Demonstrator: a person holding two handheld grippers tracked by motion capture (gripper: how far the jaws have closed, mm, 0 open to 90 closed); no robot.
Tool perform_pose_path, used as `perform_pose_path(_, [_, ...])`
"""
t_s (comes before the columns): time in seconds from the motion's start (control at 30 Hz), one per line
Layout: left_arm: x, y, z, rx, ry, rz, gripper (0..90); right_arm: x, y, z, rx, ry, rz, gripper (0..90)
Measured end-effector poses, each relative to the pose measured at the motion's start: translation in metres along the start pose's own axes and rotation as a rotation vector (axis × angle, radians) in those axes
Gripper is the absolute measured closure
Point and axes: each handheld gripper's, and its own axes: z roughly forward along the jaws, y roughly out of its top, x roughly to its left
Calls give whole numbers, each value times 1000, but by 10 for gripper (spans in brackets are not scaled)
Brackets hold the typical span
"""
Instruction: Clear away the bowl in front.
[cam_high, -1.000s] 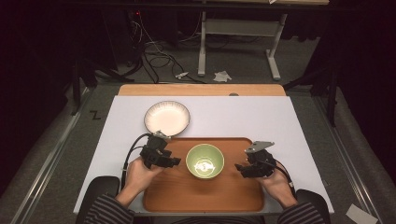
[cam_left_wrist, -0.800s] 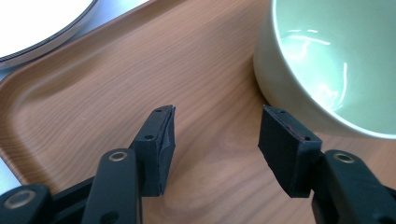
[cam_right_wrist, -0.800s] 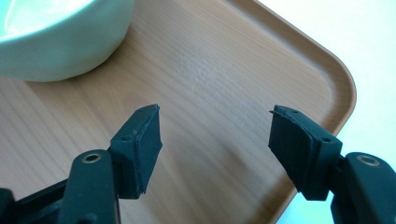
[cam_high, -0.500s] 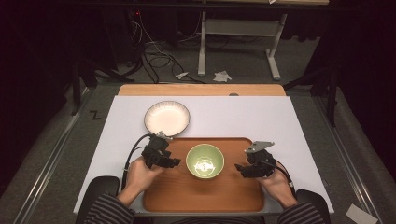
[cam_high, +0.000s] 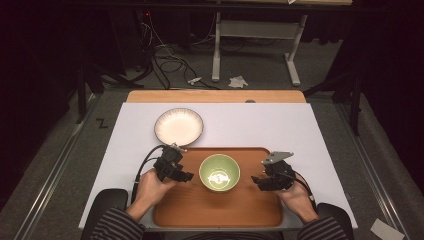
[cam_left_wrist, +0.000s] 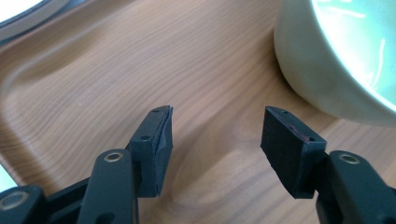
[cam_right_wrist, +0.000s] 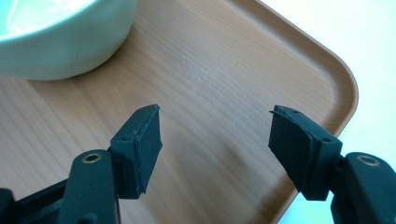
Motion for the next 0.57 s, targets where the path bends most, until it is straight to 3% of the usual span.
perform_pose_path(0.57, [-2, -1, 9, 76, -7, 10, 426, -1, 0, -1, -2, 2, 4, 355])
